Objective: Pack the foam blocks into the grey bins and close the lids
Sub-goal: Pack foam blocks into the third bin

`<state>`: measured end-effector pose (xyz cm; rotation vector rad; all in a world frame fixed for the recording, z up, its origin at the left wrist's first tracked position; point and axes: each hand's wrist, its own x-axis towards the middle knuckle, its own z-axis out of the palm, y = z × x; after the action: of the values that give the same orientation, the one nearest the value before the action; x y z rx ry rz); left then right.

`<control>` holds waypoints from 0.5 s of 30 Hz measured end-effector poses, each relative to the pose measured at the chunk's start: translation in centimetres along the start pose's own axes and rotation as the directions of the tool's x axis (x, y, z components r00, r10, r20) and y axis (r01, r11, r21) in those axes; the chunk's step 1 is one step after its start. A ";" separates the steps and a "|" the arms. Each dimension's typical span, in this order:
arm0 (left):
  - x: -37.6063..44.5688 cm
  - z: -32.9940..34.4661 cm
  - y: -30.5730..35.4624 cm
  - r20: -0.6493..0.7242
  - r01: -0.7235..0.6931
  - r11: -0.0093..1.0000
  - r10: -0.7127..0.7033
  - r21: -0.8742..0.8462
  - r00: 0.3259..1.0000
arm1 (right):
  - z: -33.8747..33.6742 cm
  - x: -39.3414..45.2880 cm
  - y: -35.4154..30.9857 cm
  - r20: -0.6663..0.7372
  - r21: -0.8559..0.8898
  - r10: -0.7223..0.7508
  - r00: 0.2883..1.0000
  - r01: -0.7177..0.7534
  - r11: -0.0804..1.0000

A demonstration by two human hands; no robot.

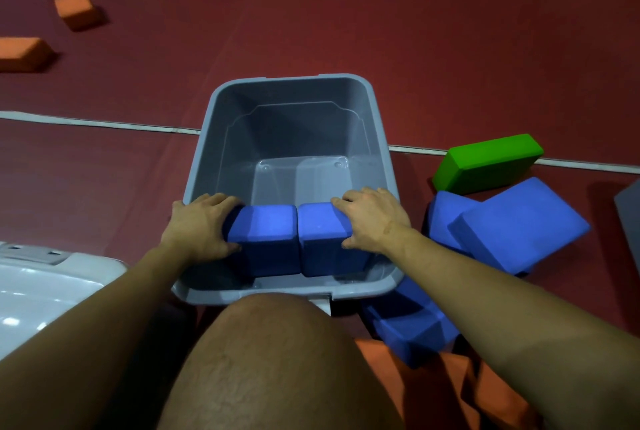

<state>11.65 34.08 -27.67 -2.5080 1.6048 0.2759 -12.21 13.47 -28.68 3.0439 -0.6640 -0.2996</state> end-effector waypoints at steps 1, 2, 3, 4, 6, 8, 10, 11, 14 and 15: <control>0.0 0.0 0.0 0.008 0.002 1.000 -0.002 0.001 1.000 | 0.0 0.0 0.0 0.002 -0.001 -0.002 1.000 0.002 1.000; 0.0 -0.1 0.0 0.012 0.005 1.000 -0.005 0.003 1.000 | 0.1 0.0 0.0 0.002 -0.003 -0.003 1.000 0.003 1.000; 0.0 -0.1 0.0 0.013 0.007 1.000 -0.007 0.005 1.000 | 0.1 0.0 0.0 0.002 -0.006 -0.002 1.000 0.002 1.000; 0.0 -0.1 0.0 0.016 0.007 1.000 -0.008 0.005 1.000 | 0.1 0.0 0.0 0.001 -0.006 0.001 1.000 -0.001 1.000; 0.0 -0.1 0.0 0.022 0.007 1.000 -0.007 0.006 1.000 | 0.1 0.1 0.0 -0.002 -0.001 0.007 1.000 -0.007 1.000; 0.0 -0.2 0.0 0.031 0.012 1.000 -0.013 0.002 0.999 | 0.1 0.1 0.0 0.001 0.001 0.007 1.000 -0.007 1.000; 0.0 -0.2 0.0 0.042 0.017 1.000 -0.017 0.010 0.999 | 0.2 0.1 0.0 0.004 -0.009 -0.002 1.000 0.002 1.000; 0.0 -0.2 0.0 0.049 0.016 1.000 -0.017 0.025 0.999 | 0.2 0.2 0.0 0.006 -0.015 -0.007 1.000 0.007 1.000; 0.0 -0.1 0.0 0.061 0.014 0.999 -0.017 0.048 0.998 | 0.2 0.4 -0.1 0.021 -0.024 -0.005 1.000 0.006 1.000; 0.1 -0.1 0.0 0.062 0.017 0.999 -0.020 0.047 0.998 | 0.2 0.5 -0.1 0.025 -0.027 -0.004 1.000 0.005 1.000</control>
<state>11.66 33.95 -27.55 -2.4531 1.5458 0.3079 -11.78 13.33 -28.97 3.0210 -0.6493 -0.3449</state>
